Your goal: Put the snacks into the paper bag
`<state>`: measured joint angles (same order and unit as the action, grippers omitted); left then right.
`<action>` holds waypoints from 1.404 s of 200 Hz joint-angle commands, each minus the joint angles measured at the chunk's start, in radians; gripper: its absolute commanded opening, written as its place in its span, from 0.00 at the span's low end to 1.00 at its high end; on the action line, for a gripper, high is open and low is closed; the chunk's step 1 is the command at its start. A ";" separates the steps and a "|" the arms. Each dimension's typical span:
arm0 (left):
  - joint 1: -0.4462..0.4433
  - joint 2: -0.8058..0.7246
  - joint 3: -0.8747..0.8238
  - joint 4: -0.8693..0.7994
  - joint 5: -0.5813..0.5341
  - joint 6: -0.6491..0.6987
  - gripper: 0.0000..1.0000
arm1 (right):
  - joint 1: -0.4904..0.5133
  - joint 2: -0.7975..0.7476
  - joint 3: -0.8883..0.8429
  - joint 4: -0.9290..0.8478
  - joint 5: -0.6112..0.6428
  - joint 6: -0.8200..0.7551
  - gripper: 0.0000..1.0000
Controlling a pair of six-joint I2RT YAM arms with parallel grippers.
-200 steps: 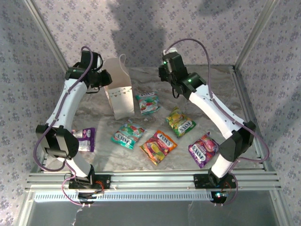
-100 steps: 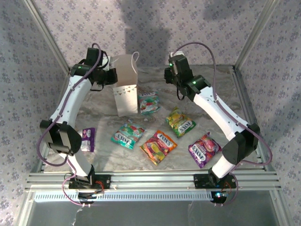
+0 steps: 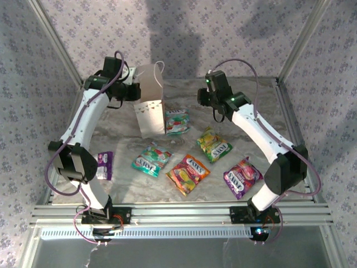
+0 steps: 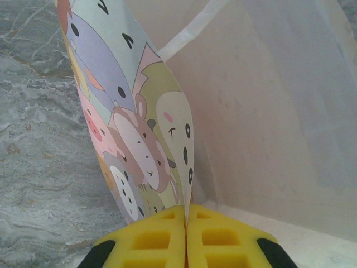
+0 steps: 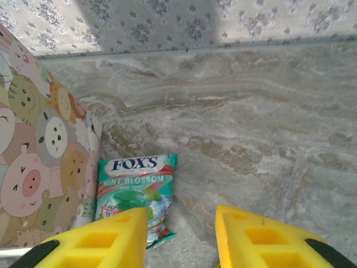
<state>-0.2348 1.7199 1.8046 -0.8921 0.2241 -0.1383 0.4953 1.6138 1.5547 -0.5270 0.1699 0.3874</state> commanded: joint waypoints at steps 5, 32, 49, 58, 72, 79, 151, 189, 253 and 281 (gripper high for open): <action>0.028 -0.039 -0.047 -0.019 0.003 0.039 0.08 | -0.023 0.032 -0.026 -0.015 -0.113 0.057 0.41; 0.050 -0.054 -0.078 -0.011 0.010 0.037 0.08 | -0.027 0.060 -0.048 0.002 -0.159 0.089 0.43; 0.058 -0.063 -0.085 0.000 0.019 0.033 0.08 | -0.027 0.083 -0.051 0.010 -0.188 0.106 0.44; 0.059 -0.065 -0.082 0.001 0.020 0.032 0.08 | -0.027 0.098 -0.051 0.011 -0.199 0.113 0.45; 0.063 -0.064 -0.071 -0.004 0.028 0.038 0.08 | -0.028 0.121 -0.051 0.014 -0.219 0.120 0.45; 0.064 -0.060 -0.064 -0.012 0.032 0.044 0.08 | -0.029 0.134 -0.051 0.016 -0.230 0.121 0.45; 0.106 -0.026 0.010 -0.058 0.096 0.072 0.08 | -0.049 0.267 -0.070 0.043 -0.365 0.165 0.48; 0.108 -0.022 0.018 -0.079 0.107 0.084 0.08 | -0.053 0.324 -0.077 0.067 -0.418 0.201 0.51; 0.109 -0.032 -0.010 -0.089 0.109 0.079 0.13 | -0.056 0.395 -0.071 0.092 -0.480 0.231 0.57; 0.108 -0.042 -0.027 -0.082 0.113 0.071 0.20 | -0.058 0.415 -0.063 0.097 -0.493 0.231 0.63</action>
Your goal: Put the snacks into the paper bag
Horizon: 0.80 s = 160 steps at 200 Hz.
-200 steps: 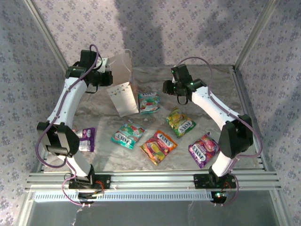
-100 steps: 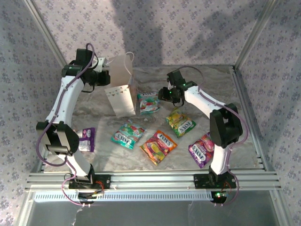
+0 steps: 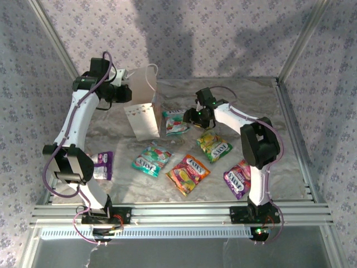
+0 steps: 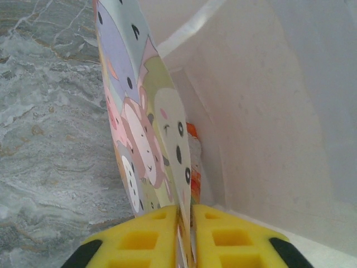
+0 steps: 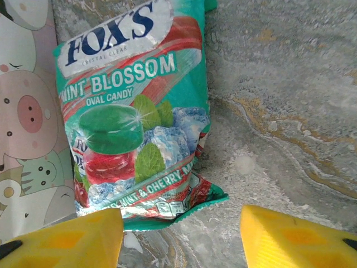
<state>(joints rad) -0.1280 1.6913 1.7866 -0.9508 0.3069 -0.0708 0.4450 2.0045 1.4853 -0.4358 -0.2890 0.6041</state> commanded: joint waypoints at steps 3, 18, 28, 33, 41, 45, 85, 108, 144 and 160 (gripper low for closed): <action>0.002 -0.015 -0.011 -0.022 0.030 0.003 0.20 | -0.006 0.026 0.008 0.008 -0.035 0.015 0.63; 0.002 -0.022 -0.021 -0.016 0.029 -0.001 0.25 | -0.006 0.038 0.013 0.009 -0.038 0.015 0.66; 0.002 -0.028 -0.029 -0.010 0.030 -0.006 0.28 | -0.007 0.047 0.022 0.005 -0.039 0.014 0.68; 0.002 -0.030 -0.034 -0.006 0.032 -0.007 0.30 | -0.007 0.053 0.026 0.003 -0.038 0.012 0.68; 0.002 -0.033 -0.040 -0.003 0.035 -0.009 0.31 | -0.007 0.061 0.035 0.001 -0.039 0.011 0.70; 0.002 -0.032 -0.042 -0.002 0.035 -0.009 0.32 | -0.007 0.065 0.039 0.000 -0.041 0.010 0.70; 0.001 -0.037 -0.055 0.004 0.037 -0.012 0.35 | -0.006 0.096 0.067 0.004 -0.045 -0.003 0.72; 0.002 -0.047 -0.061 0.016 0.037 -0.016 0.35 | -0.008 0.120 0.102 -0.011 -0.039 -0.030 0.71; 0.002 -0.075 -0.070 0.034 0.047 -0.021 0.40 | -0.011 0.169 0.158 -0.028 -0.059 -0.053 0.71; 0.002 -0.086 -0.073 0.040 0.046 -0.023 0.42 | -0.012 0.188 0.173 -0.028 -0.075 -0.056 0.71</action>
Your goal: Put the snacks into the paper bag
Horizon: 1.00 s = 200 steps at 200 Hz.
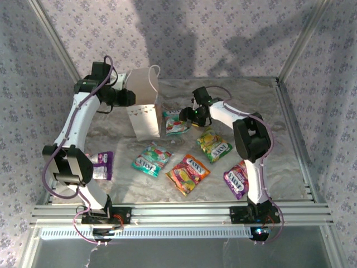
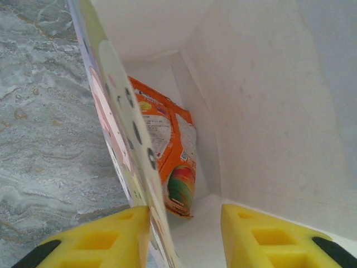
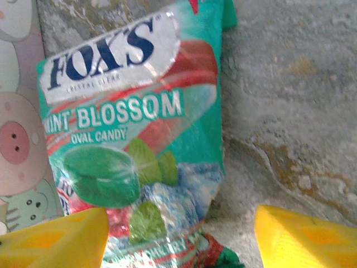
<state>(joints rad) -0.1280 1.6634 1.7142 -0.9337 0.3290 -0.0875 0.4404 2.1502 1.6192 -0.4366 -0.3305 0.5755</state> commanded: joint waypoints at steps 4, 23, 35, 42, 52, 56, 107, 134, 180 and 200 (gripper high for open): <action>0.002 -0.061 -0.001 0.026 0.024 -0.008 0.43 | -0.007 0.046 0.043 -0.027 -0.034 -0.028 0.71; 0.002 -0.075 -0.002 0.029 0.022 -0.009 0.43 | -0.005 0.061 0.057 -0.037 -0.030 -0.030 0.71; 0.002 -0.082 -0.002 0.030 0.016 -0.011 0.44 | -0.005 0.071 0.065 -0.048 -0.026 -0.033 0.71; 0.002 -0.085 -0.002 0.031 0.011 -0.012 0.45 | -0.005 0.072 0.066 -0.051 -0.024 -0.034 0.71; 0.002 -0.089 -0.005 0.034 0.004 -0.014 0.47 | -0.006 0.077 0.068 -0.050 -0.024 -0.035 0.71; 0.003 -0.092 -0.005 0.035 0.001 -0.014 0.47 | -0.005 0.078 0.068 -0.050 -0.025 -0.035 0.70; 0.006 -0.115 -0.027 0.064 -0.005 -0.026 0.48 | 0.006 0.086 0.092 -0.054 -0.022 -0.032 0.66; 0.011 -0.126 -0.034 0.070 -0.004 -0.028 0.49 | 0.010 0.105 0.112 -0.072 -0.004 -0.031 0.63; 0.019 -0.136 -0.050 0.070 0.016 -0.021 0.52 | 0.010 0.145 0.183 -0.133 0.015 -0.037 0.45; 0.024 -0.147 -0.059 0.081 0.018 -0.023 0.52 | 0.009 0.144 0.183 -0.141 0.022 -0.040 0.39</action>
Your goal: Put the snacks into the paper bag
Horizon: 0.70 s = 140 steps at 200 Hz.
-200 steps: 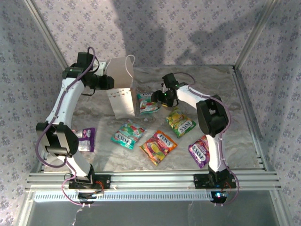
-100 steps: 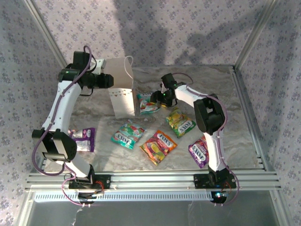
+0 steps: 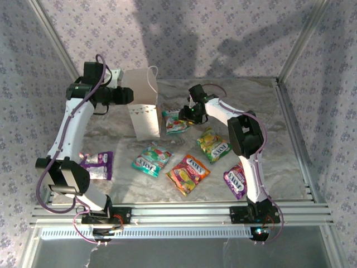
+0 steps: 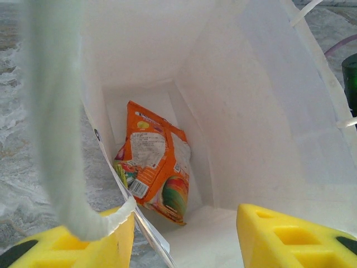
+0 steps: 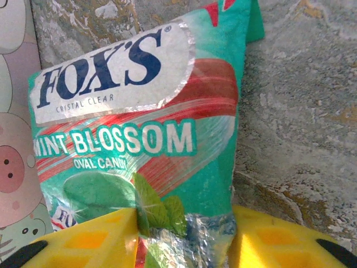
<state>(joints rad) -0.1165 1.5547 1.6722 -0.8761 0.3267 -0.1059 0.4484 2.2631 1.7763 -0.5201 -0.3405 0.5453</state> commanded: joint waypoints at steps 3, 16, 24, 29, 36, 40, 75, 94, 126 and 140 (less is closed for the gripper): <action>0.013 -0.040 -0.020 0.024 0.021 -0.005 0.52 | 0.000 0.030 0.027 -0.059 0.032 -0.010 0.38; 0.016 -0.046 -0.021 0.029 0.023 -0.007 0.53 | -0.002 0.025 0.023 -0.063 0.039 -0.013 0.33; 0.019 -0.049 -0.020 0.030 0.024 -0.007 0.53 | -0.003 0.021 0.020 -0.064 0.041 -0.014 0.30; 0.021 -0.051 -0.022 0.031 0.023 -0.008 0.53 | -0.005 0.021 0.019 -0.065 0.043 -0.016 0.28; 0.023 -0.053 -0.023 0.032 0.024 -0.009 0.53 | -0.006 0.018 0.015 -0.066 0.043 -0.018 0.26; 0.025 -0.055 -0.024 0.034 0.024 -0.011 0.53 | -0.006 0.016 0.013 -0.066 0.045 -0.018 0.25; 0.031 -0.065 -0.031 0.042 0.049 -0.016 0.54 | -0.008 -0.011 -0.012 -0.066 0.066 -0.018 0.16; 0.032 -0.063 -0.027 0.040 0.054 -0.016 0.55 | -0.010 -0.033 -0.019 -0.076 0.083 -0.022 0.13; 0.032 -0.058 0.000 0.037 0.054 -0.020 0.56 | -0.011 -0.089 -0.049 -0.074 0.112 -0.024 0.09; 0.033 -0.051 0.014 0.034 0.032 -0.030 0.57 | -0.010 -0.116 -0.065 -0.072 0.128 -0.023 0.08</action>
<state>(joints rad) -0.0914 1.5257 1.6447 -0.8566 0.3553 -0.1181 0.4454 2.2162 1.7432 -0.5369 -0.2840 0.5339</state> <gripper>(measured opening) 0.563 0.106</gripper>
